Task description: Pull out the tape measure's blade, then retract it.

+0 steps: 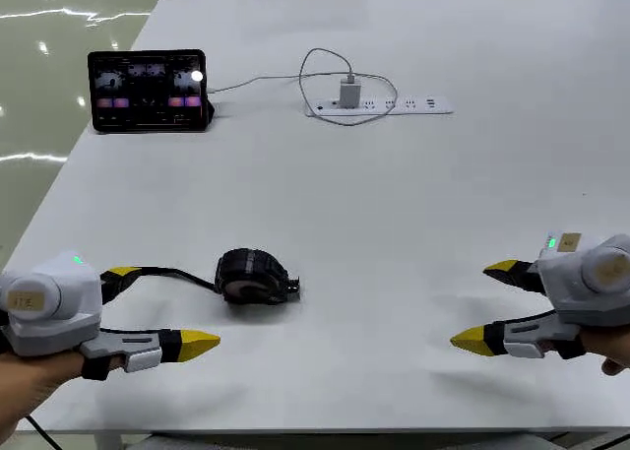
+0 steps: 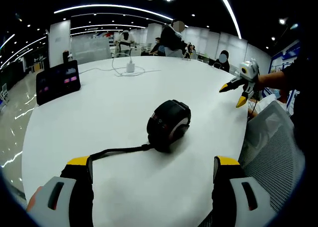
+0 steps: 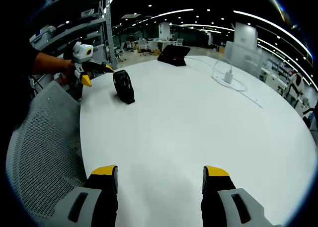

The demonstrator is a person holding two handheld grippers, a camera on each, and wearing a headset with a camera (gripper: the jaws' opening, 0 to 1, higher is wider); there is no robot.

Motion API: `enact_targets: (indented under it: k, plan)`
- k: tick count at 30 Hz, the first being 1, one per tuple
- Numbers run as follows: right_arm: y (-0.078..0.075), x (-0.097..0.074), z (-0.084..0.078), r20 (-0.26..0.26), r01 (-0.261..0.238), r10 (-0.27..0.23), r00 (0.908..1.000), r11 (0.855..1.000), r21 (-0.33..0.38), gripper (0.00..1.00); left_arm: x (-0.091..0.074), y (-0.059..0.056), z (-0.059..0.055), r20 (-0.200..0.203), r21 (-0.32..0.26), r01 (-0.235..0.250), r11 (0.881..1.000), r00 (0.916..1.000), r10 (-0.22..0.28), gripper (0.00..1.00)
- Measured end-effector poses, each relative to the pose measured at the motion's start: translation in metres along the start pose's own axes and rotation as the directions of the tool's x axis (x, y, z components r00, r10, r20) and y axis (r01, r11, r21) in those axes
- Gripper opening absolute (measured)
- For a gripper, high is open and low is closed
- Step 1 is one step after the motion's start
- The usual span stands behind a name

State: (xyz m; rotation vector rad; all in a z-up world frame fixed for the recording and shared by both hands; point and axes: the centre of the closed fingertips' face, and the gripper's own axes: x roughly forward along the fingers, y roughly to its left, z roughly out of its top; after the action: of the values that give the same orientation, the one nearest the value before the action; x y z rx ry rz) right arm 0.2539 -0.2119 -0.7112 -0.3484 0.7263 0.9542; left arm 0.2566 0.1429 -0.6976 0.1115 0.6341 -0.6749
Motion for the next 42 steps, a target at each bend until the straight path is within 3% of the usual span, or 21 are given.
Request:
enact_targets:
  k: [8,14,19,25,35,42]
  plan:
    - [-0.009,-0.022,-0.023,-0.01,0.033,-0.033,0.9994,0.999,0.009,0.78,0.0,0.001,0.002,-0.006,0.023,0.005,1.0,1.0,-0.005,0.99]
    - [-0.014,-0.034,-0.028,-0.002,0.035,-0.035,0.9994,0.999,0.034,0.86,-0.001,-0.001,0.005,-0.006,0.044,0.017,0.999,0.9998,-0.017,0.99]
    - [-0.022,-0.044,-0.027,0.018,0.032,-0.033,0.9993,0.998,0.053,0.99,-0.004,0.001,0.006,-0.007,0.043,0.019,0.999,0.9998,-0.019,0.99]
    - [-0.026,-0.054,-0.028,0.029,0.035,-0.037,0.9989,0.997,0.064,0.99,-0.007,0.004,0.004,-0.021,0.045,0.018,0.999,0.9996,-0.017,0.99]
    - [-0.027,-0.054,-0.032,0.018,0.039,-0.04,0.999,0.998,0.053,0.99,-0.012,0.011,0.011,-0.008,0.028,0.013,1.0,0.9999,-0.013,0.99]
    - [-0.026,-0.055,-0.032,0.019,0.033,-0.034,0.9992,0.998,0.053,0.99,-0.013,0.012,0.01,-0.017,0.029,0.012,0.999,0.9998,-0.012,0.99]
